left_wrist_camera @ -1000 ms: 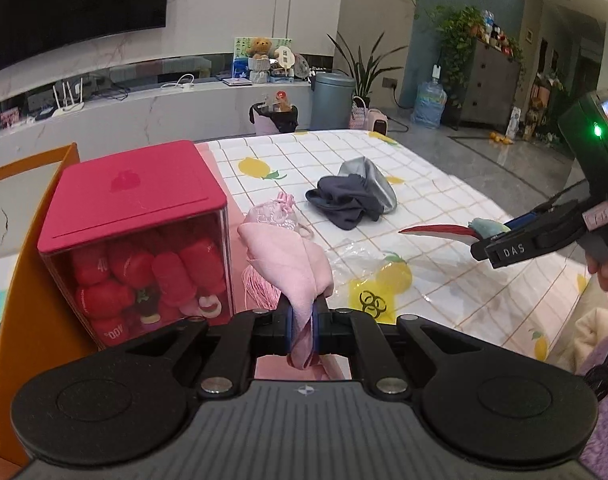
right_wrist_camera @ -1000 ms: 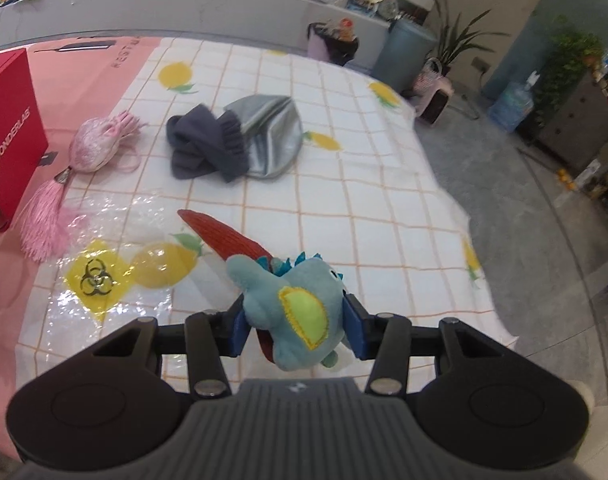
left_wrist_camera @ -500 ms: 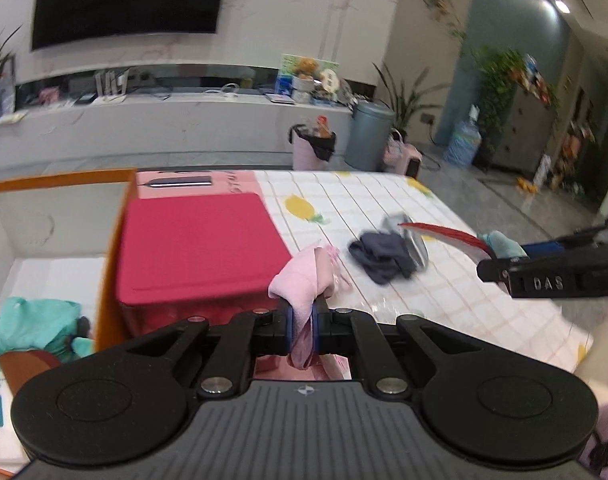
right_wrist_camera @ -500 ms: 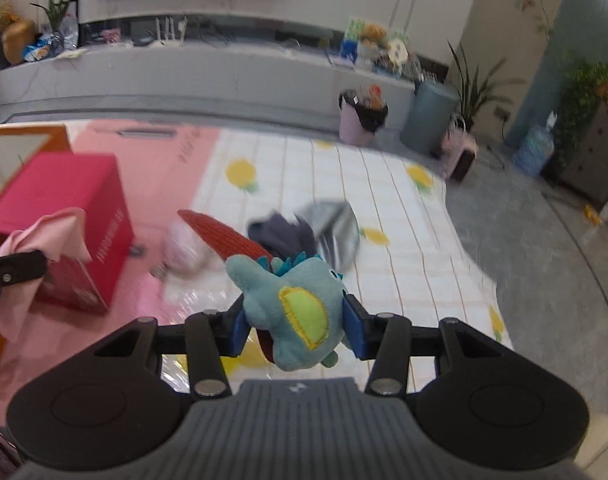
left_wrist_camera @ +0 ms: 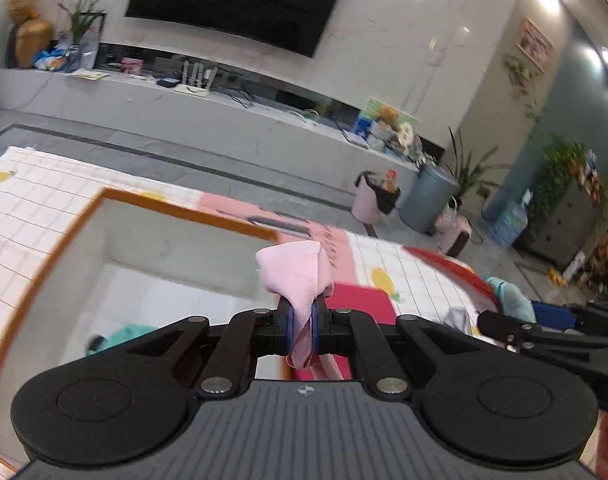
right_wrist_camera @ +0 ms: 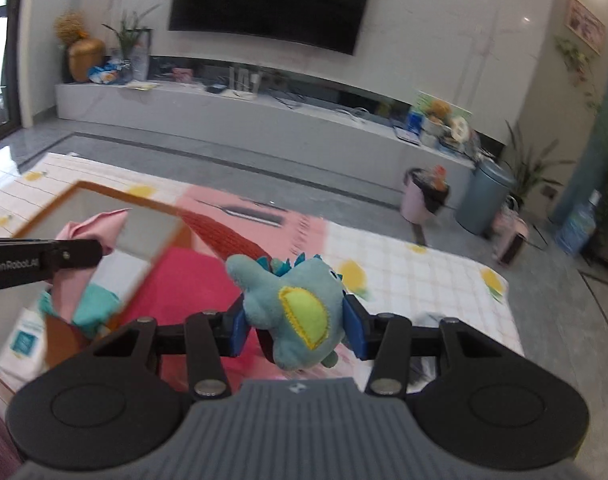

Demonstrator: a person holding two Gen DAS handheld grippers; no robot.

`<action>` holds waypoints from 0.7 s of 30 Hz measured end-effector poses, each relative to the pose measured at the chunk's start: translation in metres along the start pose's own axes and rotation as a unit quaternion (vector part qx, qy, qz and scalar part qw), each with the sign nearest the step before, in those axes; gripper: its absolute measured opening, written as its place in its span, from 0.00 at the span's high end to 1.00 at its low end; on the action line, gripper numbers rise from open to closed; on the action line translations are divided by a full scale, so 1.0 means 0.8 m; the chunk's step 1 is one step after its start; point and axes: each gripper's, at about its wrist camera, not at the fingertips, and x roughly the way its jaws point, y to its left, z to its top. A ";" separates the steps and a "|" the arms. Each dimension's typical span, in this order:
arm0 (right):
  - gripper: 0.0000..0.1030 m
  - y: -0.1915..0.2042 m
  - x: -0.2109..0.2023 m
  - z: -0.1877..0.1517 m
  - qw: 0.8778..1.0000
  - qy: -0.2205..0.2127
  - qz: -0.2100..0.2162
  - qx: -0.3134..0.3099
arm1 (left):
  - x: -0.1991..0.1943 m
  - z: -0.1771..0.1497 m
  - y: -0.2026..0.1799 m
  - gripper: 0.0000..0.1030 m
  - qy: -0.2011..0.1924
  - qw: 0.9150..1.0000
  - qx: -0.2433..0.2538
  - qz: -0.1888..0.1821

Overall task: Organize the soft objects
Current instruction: 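Carry the pink cloth and dinosaur plush in both tools over the orange box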

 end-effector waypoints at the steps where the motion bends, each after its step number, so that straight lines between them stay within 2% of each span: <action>1: 0.54 0.011 0.002 0.007 1.000 -0.004 0.005 -0.002 | -0.001 0.005 0.010 0.92 -0.004 1.000 -0.004 0.004; 6: 0.54 0.062 0.029 0.037 0.998 -0.006 0.055 0.001 | 0.003 0.020 0.051 0.92 0.000 0.999 -0.010 0.045; 9: 0.53 0.091 0.056 0.051 0.996 0.007 0.091 -0.009 | 0.021 0.025 0.078 0.92 0.026 0.998 -0.018 0.055; 12: 0.53 0.120 0.091 0.059 0.991 0.043 0.122 -0.017 | 0.043 0.024 0.097 0.92 0.059 0.994 -0.027 0.083; 16: 0.53 0.148 0.133 0.059 0.987 0.071 0.138 -0.032 | 0.067 0.020 0.108 0.92 0.089 0.989 -0.025 0.117; 21: 0.53 0.170 0.151 0.069 0.987 0.064 0.130 -0.069 | 0.082 0.008 0.122 0.92 0.130 0.981 -0.021 0.143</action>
